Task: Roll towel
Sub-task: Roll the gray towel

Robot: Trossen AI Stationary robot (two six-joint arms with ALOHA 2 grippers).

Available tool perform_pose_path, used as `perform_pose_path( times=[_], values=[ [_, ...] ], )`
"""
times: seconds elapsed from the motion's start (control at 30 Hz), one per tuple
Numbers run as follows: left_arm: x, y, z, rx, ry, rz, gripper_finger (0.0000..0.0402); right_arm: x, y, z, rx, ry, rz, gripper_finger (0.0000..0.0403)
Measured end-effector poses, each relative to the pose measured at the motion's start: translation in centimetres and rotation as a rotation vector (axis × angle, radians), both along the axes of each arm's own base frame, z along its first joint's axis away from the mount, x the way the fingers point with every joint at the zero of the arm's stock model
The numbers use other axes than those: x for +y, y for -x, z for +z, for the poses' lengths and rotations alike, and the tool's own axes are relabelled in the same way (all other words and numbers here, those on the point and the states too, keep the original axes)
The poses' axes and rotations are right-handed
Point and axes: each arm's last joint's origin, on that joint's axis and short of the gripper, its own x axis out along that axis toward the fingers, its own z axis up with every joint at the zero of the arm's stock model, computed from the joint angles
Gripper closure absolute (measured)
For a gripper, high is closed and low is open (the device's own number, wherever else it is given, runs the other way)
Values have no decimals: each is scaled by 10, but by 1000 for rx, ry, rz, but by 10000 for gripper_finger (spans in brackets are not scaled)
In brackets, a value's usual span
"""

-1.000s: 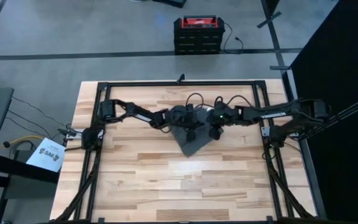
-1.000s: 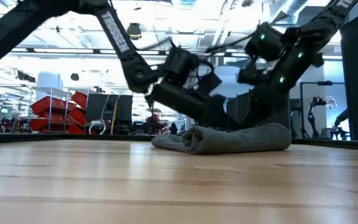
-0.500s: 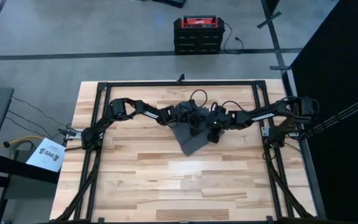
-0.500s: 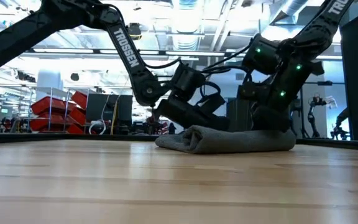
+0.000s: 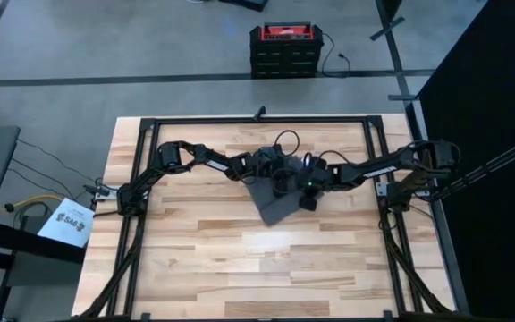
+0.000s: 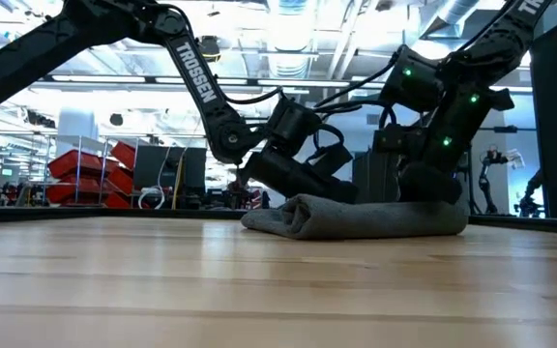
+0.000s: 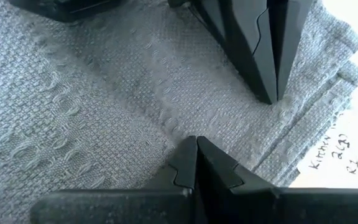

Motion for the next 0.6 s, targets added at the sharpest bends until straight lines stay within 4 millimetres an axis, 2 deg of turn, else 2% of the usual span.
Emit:
perform_pose_path(
  times=[0.6],
  values=[
    [-2, -4, 1, 37, -5, 4, 402, 10, 9, 4, 42, -33, -22, 403]
  ],
)
